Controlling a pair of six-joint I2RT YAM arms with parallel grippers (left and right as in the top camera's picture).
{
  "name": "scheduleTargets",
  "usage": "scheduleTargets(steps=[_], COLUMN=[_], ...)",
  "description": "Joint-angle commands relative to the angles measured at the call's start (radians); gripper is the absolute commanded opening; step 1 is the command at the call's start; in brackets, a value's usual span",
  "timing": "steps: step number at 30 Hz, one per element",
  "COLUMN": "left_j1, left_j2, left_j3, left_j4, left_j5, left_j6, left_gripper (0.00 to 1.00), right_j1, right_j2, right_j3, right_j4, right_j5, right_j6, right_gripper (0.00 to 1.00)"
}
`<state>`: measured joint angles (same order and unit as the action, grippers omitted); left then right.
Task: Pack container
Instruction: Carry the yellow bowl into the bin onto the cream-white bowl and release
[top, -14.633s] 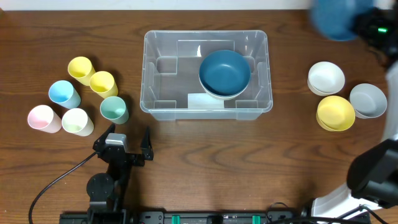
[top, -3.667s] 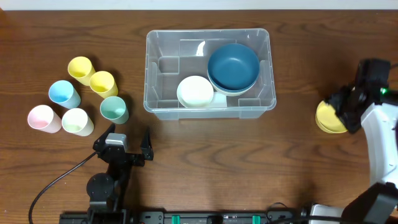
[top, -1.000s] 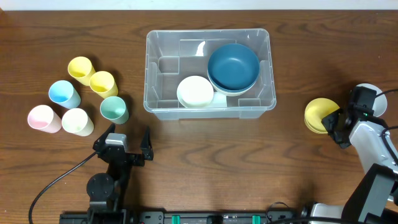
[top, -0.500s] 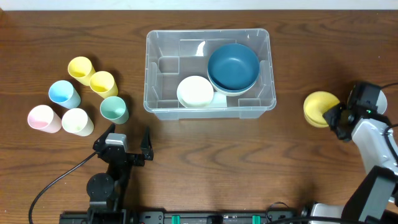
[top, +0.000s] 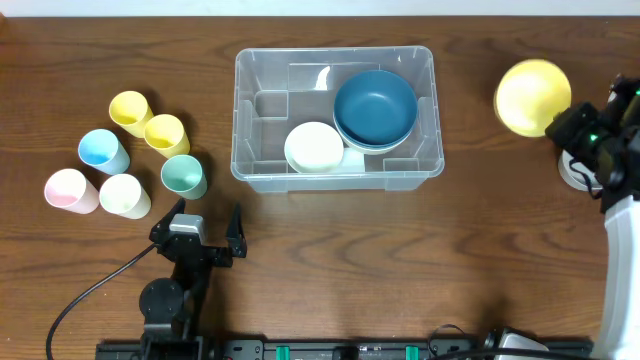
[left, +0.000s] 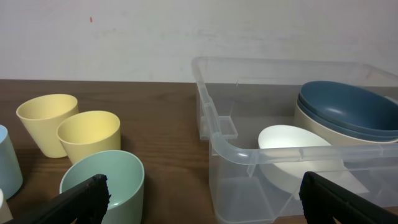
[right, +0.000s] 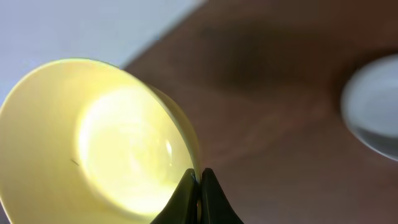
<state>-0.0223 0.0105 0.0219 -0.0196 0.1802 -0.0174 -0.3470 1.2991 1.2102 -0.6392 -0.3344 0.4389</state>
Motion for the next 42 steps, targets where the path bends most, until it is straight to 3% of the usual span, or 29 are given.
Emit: scheduleTargets(steps=[1, 11, 22, 29, 38, 40, 42], left_j1=[0.004, 0.004, 0.004, 0.004, 0.004, 0.004, 0.004], left_j2=[-0.006, -0.006, -0.006, -0.006, -0.006, -0.006, -0.006], left_j3=[-0.018, -0.018, -0.018, -0.018, -0.018, -0.018, -0.018], left_j4=[-0.033, -0.033, -0.033, -0.033, -0.033, -0.033, -0.033], left_j5=[0.014, 0.014, 0.014, 0.014, 0.014, 0.014, 0.014], left_j6=[0.017, 0.017, 0.017, 0.017, 0.017, 0.017, 0.017], left_gripper=[0.98, 0.98, 0.98, 0.98, 0.98, 0.98, 0.98], right_j1=[0.054, 0.436, 0.789, 0.846, 0.848, 0.848, 0.848], right_j2=[-0.028, 0.059, 0.348, 0.452, 0.457, 0.457, 0.457], right_j3=[0.02, 0.02, 0.02, 0.02, 0.02, 0.02, 0.02], right_j4=[0.026, 0.179, 0.368, 0.384, 0.348, 0.349, 0.349], right_j5=[-0.156, -0.046, 0.041, 0.055, 0.077, 0.076, 0.076], right_j6=[-0.017, 0.013, 0.017, 0.02, 0.016, 0.016, 0.016], right_gripper=[0.01, 0.01, 0.02, 0.02, 0.03, 0.1, 0.26])
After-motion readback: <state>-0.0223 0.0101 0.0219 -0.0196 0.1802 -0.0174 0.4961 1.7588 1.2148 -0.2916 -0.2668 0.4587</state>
